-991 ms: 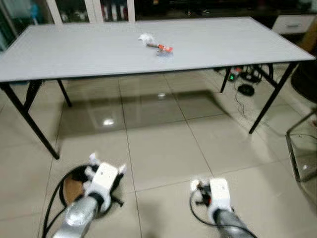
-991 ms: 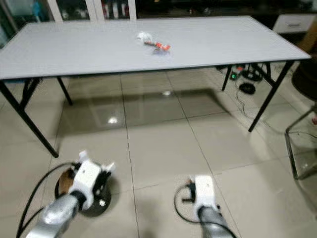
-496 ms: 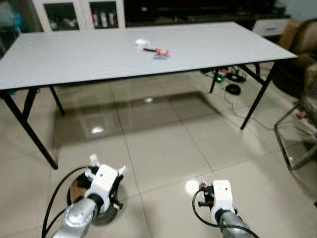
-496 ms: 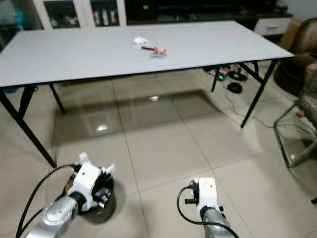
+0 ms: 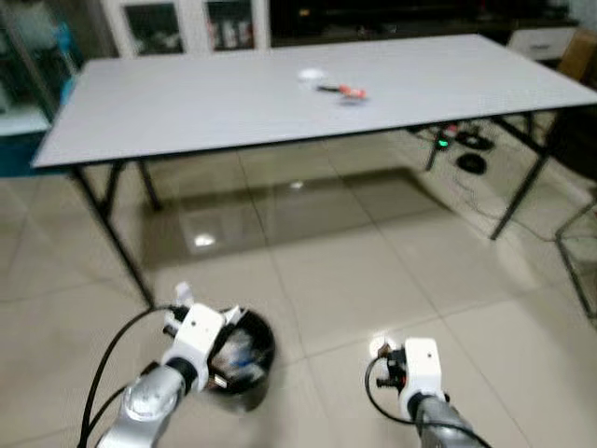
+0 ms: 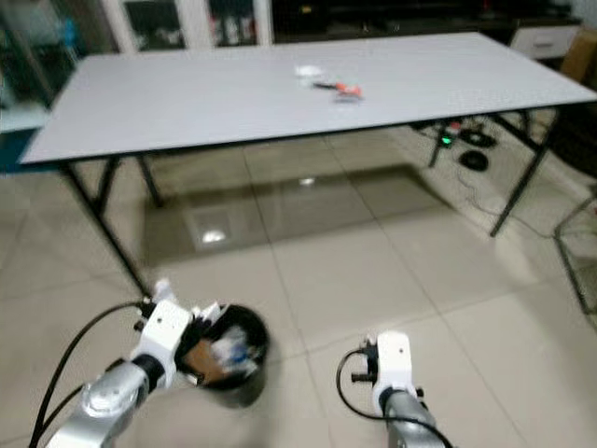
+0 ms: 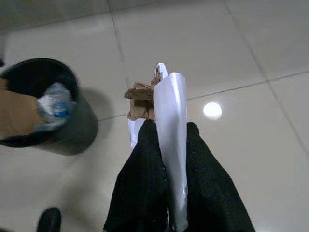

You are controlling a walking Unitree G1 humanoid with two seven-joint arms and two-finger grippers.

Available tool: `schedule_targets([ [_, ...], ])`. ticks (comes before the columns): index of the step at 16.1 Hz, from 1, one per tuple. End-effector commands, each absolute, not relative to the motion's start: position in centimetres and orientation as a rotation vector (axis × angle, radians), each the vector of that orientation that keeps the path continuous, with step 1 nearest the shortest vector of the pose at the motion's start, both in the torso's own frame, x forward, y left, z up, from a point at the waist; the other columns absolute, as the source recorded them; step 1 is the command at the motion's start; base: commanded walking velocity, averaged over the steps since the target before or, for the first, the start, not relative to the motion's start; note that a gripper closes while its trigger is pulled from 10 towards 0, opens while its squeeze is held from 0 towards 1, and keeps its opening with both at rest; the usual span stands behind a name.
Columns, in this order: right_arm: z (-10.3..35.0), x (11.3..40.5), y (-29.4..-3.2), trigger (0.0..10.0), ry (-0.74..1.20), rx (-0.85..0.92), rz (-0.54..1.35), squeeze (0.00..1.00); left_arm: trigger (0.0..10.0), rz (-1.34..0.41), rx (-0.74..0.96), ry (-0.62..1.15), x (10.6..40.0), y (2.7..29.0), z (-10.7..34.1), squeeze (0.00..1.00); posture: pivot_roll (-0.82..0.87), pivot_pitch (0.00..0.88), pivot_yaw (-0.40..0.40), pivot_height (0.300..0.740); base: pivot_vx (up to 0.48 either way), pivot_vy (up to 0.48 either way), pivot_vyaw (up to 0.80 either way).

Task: Picking trash to rubbish bin

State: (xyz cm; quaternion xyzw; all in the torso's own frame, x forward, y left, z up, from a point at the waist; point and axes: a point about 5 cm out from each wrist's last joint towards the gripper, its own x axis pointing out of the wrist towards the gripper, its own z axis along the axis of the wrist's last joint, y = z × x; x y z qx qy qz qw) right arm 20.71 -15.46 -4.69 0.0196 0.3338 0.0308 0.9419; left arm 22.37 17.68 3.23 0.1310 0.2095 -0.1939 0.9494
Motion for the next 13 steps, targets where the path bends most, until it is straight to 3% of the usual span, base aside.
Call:
schedule_targets([
  [1,-4.5,20.9,-14.7,10.0,0.669,0.052,0.081,0.0,10.0,-0.378,0.28,0.438,22.3,18.4,3.2,0.0,-0.03,0.001,-0.006,0.74,0.0,0.48,0.0],
  [7,-4.1,21.8,-14.8,10.0,0.65,0.04,0.098,0.0,10.0,-0.359,0.271,0.433,22.3,18.3,3.2,0.0,-0.02,0.002,-0.022,0.74,0.0,0.48,0.0],
  [9,-4.0,22.0,-14.8,10.0,0.644,0.035,0.103,0.0,10.0,-0.336,0.264,0.385,22.6,18.2,3.7,0.0,-0.02,0.003,-0.029,0.74,0.0,0.0,0.0],
  [13,-3.2,22.8,-15.0,10.0,0.611,0.015,0.123,0.0,10.0,-0.302,0.249,0.372,22.8,17.8,3.7,0.0,-0.02,0.006,-0.054,0.74,0.0,-0.48,0.0],
])
